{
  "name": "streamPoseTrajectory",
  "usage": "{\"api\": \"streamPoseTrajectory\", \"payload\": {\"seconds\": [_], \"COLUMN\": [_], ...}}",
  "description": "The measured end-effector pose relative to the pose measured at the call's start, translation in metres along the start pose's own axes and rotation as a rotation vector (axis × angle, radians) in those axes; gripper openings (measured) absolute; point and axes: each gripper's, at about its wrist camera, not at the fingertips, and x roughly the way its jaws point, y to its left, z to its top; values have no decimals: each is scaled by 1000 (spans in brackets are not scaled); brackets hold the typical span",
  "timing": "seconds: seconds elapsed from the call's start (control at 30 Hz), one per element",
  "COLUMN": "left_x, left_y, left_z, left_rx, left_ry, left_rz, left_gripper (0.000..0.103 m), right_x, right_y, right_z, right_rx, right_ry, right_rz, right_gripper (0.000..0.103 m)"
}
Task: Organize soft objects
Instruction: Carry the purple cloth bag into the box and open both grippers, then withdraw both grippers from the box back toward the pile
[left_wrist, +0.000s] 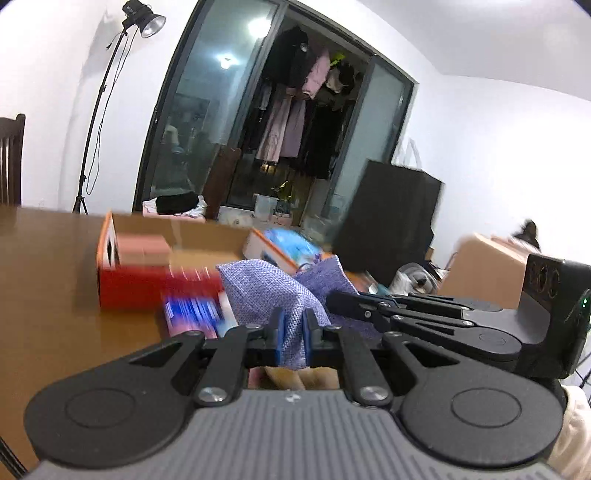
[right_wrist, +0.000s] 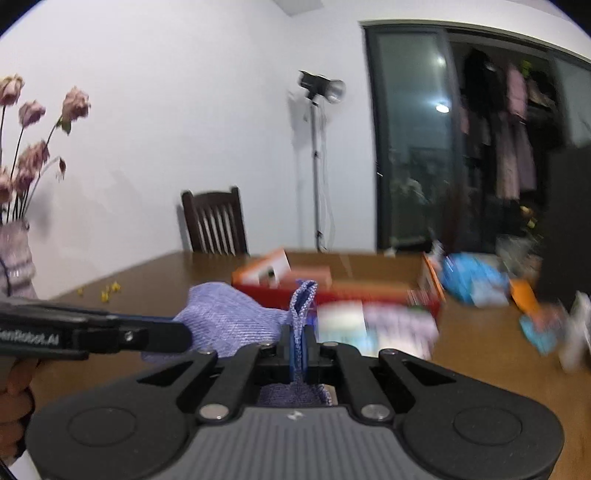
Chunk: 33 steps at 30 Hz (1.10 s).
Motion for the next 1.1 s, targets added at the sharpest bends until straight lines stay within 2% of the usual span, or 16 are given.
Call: {"api": "streamPoseTrajectory", "payload": {"seconds": [0.13,0.2,0.3,0.4,0.43,0.47,0.5,0.57,0.6,0.67,0.77,0.83,0.9,0.97,1.03,1.1], "left_x": [72,112,164,202,206,208,207,197,193,183,167,151,129,109,90,72], "left_y": [59,85,121,141,147,149,150,149,147,141,129,118,103,87,70,55], "left_z": [61,77,82,75,71,69,68,70,72,77,90,100,105,108,107,106], "left_rx": [-58,-29,-13,54,66,70,69,70,78,84,100,108,116,135,153,162], "left_ry": [60,110,197,283,297,303,302,276,260,240,204,175,145,121,97,79], "left_rz": [81,132,231,355,368,360,342,325,326,319,341,343,341,334,325,316], "left_gripper": [11,11,11,13,13,20,33,43,43,43,45,47,58,64,66,72], "right_x": [98,157,237,295,306,315,320,318,315,307,284,257,224,189,156,123], "right_y": [-29,-40,-44,-47,-47,-46,-45,-45,-46,-49,-55,-60,-66,-71,-77,-84], "right_z": [59,74,72,58,53,48,45,42,44,50,70,85,97,106,111,113], "right_rx": [48,72,61,90,99,108,109,113,116,105,86,81,68,49,32,20], "right_ry": [75,149,254,371,400,426,444,450,442,425,383,342,294,254,229,201], "right_rz": [42,38,8,-4,-3,-2,0,22,27,29,9,-2,-20,-42,-65,-88], "right_gripper": [4,4,4,5,5,9,13,18,28,38,41,44,51,56,56,58]}}
